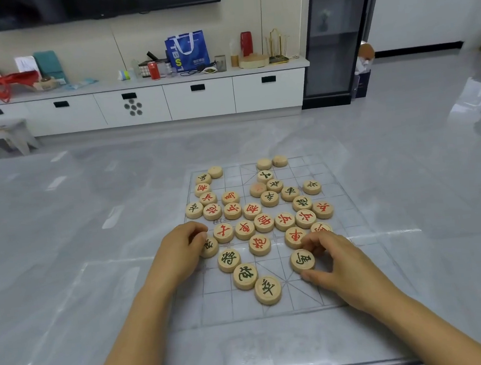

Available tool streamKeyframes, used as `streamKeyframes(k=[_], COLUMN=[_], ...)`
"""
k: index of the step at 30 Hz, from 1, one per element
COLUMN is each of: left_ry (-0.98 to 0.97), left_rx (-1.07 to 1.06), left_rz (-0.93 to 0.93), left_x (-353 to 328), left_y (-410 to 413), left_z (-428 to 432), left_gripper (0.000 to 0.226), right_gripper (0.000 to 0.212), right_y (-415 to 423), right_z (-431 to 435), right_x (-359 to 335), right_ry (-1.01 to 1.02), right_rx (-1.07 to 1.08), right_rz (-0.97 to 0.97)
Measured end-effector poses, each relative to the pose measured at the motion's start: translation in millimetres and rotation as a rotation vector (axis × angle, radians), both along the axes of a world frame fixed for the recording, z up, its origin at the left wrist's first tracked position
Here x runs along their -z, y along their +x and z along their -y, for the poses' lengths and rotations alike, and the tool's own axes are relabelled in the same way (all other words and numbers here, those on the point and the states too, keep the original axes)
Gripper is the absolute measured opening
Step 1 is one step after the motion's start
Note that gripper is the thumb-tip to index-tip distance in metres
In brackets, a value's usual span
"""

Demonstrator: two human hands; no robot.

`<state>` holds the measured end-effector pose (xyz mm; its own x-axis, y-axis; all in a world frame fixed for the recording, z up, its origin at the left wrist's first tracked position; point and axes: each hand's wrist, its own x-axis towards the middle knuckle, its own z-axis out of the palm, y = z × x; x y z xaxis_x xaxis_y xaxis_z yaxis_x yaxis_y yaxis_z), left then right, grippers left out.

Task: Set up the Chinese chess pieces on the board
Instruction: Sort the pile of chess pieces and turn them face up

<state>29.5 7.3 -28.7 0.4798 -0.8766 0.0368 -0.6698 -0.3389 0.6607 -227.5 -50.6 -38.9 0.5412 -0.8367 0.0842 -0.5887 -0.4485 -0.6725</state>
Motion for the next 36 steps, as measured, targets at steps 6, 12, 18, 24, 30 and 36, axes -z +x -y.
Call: streamKeyframes(k=[6, 12, 18, 24, 30, 36], left_ry=[-0.098, -0.237, -0.068, 0.082, 0.13, 0.151], left_rx=[-0.073, -0.05, 0.194, 0.188, 0.192, 0.26], left_rz=[-0.042, -0.006, 0.213, 0.337, 0.287, 0.315], left_x=[1.0, -3.4, -14.8, -8.1, 5.3, 0.9], left_y=[3.2, -4.5, -25.3, -19.3, -12.0, -15.5], left_z=[3.6, 28.3, 126.5, 215.8, 255.6, 248.8], left_gripper=[0.022, 0.019, 0.029, 0.035, 0.043, 0.039], right_gripper=[0.017, 0.014, 0.01, 0.014, 0.018, 0.017], right_y=[-1.4, -4.2, -2.6, -5.0, 0.3, 7.2], right_z=[14.7, 31.1, 36.4, 42.3, 42.7, 43.8], right_x=[-12.9, -25.0, -25.8, -21.9, -21.1, -21.6], right_ry=[0.094, 0.094, 0.048, 0.022, -0.009, -0.009], right_rx=[0.042, 0.082, 0.081, 0.067, 0.016, 0.011], right_rz=[0.095, 0.073, 0.029, -0.013, -0.068, -0.042])
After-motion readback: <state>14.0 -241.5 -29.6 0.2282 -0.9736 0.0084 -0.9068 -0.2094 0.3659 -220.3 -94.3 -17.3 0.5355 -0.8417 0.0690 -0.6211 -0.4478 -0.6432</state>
